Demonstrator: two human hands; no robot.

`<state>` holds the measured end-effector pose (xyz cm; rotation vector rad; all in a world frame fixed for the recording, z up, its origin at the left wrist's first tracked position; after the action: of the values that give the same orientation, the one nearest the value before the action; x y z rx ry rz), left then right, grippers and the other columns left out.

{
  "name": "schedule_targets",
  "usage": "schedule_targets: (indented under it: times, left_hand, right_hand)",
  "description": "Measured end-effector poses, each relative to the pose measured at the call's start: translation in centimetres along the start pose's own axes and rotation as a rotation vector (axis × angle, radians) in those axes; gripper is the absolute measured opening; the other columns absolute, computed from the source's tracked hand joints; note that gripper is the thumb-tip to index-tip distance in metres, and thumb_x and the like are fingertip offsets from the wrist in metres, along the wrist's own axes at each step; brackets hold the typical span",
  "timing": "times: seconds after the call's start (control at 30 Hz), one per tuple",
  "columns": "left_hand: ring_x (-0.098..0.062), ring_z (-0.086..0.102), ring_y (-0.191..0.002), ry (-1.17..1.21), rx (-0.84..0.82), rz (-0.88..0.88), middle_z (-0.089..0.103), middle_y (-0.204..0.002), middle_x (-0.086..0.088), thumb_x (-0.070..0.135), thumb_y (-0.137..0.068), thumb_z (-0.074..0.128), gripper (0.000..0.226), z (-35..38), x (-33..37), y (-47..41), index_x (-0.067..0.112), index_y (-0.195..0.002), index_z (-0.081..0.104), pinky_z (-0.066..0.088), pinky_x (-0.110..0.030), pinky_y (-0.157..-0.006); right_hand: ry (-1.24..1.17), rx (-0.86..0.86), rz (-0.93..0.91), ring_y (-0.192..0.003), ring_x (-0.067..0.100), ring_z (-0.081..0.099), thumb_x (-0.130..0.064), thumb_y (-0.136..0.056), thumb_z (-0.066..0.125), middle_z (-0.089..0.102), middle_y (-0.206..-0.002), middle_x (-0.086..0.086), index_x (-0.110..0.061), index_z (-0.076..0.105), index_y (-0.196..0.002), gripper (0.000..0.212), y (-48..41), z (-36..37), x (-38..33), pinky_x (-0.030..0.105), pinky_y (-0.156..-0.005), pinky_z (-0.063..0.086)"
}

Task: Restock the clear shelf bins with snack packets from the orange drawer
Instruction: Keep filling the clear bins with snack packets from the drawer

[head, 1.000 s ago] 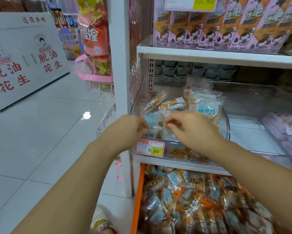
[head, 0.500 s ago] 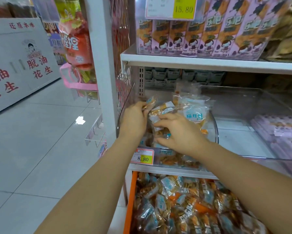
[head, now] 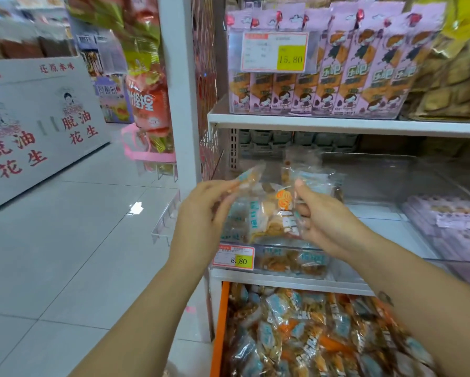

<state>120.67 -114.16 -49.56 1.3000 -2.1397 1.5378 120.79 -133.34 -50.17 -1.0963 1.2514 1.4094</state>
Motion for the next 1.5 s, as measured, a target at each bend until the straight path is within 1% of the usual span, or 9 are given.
schedule_targets:
  times: [0.13, 0.37, 0.67, 0.77, 0.93, 1.03, 1.2, 1.3, 1.5]
  left_hand:
    - [-0.007, 0.050, -0.111, -0.083, -0.138, 0.214, 0.056, -0.117, 0.003, 0.016, -0.081, 0.070, 0.021, 1.5, -0.5, 0.6, 0.017, -0.102, 0.072, 0.041, -0.016, -0.098]
    - [0.004, 0.044, -0.119, 0.191, -0.218, -0.227, 0.043, -0.129, 0.012, 0.025, -0.080, 0.072, 0.013, 2.3, -0.5, 0.7, 0.032, -0.071, 0.067, 0.031, 0.000, -0.092]
    - [-0.001, 0.061, -0.098, 0.428, -0.208, -0.497, 0.058, -0.113, 0.015, 0.013, -0.081, 0.073, 0.066, 0.9, -1.4, 0.2, 0.026, -0.137, 0.041, 0.052, -0.012, -0.077]
    - [-0.007, 0.057, -0.110, 0.421, -0.225, -0.529, 0.054, -0.128, 0.011, 0.021, -0.091, 0.061, 0.056, 0.2, -1.4, 0.0, 0.032, -0.141, 0.040, 0.048, -0.022, -0.089]
    - [-0.004, 0.062, -0.097, 0.228, -0.204, -0.422, 0.059, -0.119, 0.010, 0.007, -0.093, 0.058, 0.040, -0.1, -1.7, 0.2, 0.039, -0.118, 0.057, 0.045, -0.003, -0.063]
    - [-0.002, 0.064, -0.089, 0.219, -0.126, -0.421, 0.066, -0.107, 0.007, 0.009, -0.088, 0.065, 0.035, 0.4, -1.6, 0.5, 0.041, -0.094, 0.052, 0.052, -0.014, -0.067]
    - [0.003, 0.058, -0.089, 0.464, -0.135, -0.558, 0.053, -0.103, 0.019, 0.009, -0.088, 0.066, 0.058, 2.3, -0.4, 1.3, 0.043, -0.122, 0.035, 0.050, -0.010, -0.060]
    - [-0.015, 0.066, -0.096, 0.710, -0.089, -0.695, 0.061, -0.113, 0.000, 0.000, -0.092, 0.055, 0.061, 3.4, 0.2, 1.9, 0.047, -0.125, 0.033, 0.058, -0.034, -0.076]
    - [-0.015, 0.065, -0.100, 0.898, -0.039, -0.761, 0.062, -0.118, 0.002, 0.038, -0.090, 0.057, 0.052, 2.8, 0.9, 2.0, 0.043, -0.135, 0.031, 0.053, -0.043, -0.087]
  right_hand:
    - [0.248, -0.051, -0.024, -0.073, 0.001, 0.062, -0.041, -0.071, 0.071, 0.069, -0.091, -0.005, -0.012, 0.064, -0.111, 0.049, 0.7, 0.1, 0.6, 0.016, -0.066, 0.047]
    - [0.244, 0.007, -0.150, -0.088, 0.000, 0.066, -0.010, -0.076, 0.076, 0.068, -0.101, -0.006, -0.026, 0.057, -0.101, 0.035, 0.2, -0.6, 1.4, 0.016, -0.073, 0.051]
    - [0.318, 0.141, -0.177, -0.095, 0.020, 0.068, -0.015, -0.088, 0.065, 0.062, -0.124, 0.008, -0.016, 0.055, -0.124, 0.038, -0.3, -2.6, 1.4, 0.029, -0.080, 0.056]
    - [0.392, 0.172, -0.203, -0.090, 0.022, 0.069, -0.015, -0.091, 0.060, 0.065, -0.118, 0.005, -0.018, 0.059, -0.124, 0.033, -0.1, -3.0, 0.3, 0.037, -0.084, 0.056]
    - [0.568, 0.169, -0.278, -0.096, 0.017, 0.067, -0.018, -0.090, 0.061, 0.067, -0.114, -0.002, -0.023, 0.062, -0.121, 0.031, 1.1, -3.6, -2.0, 0.043, -0.089, 0.054]
    - [0.343, 0.180, -0.279, -0.078, 0.019, 0.070, -0.014, -0.091, 0.059, 0.072, -0.089, 0.001, -0.021, 0.051, -0.130, 0.041, 1.5, -3.7, -2.1, 0.042, -0.079, 0.058]
    - [-0.132, 0.190, -0.256, -0.090, 0.027, 0.070, -0.002, -0.093, 0.051, 0.065, -0.104, 0.014, -0.043, 0.033, -0.134, 0.061, 2.8, -1.1, -1.7, 0.040, -0.071, 0.059]
    - [-0.029, 0.232, -0.252, -0.090, 0.031, 0.068, -0.002, -0.089, 0.058, 0.066, -0.096, 0.014, -0.031, 0.047, -0.121, 0.044, 3.0, 1.1, -0.1, 0.050, -0.081, 0.056]
    - [0.151, 0.267, -0.281, -0.087, 0.013, 0.066, -0.025, -0.080, 0.073, 0.070, -0.095, 0.005, -0.022, 0.054, -0.097, 0.026, 2.9, 2.6, 1.5, 0.014, -0.067, 0.049]
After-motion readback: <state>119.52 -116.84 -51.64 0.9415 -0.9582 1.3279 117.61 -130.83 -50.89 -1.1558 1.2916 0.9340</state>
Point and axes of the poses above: each hand's wrist, its own y-axis away from the middle knuckle, its own z-axis out of the palm, x = y × z, the point moved 3 cm from there along -y, towards the middle knuckle
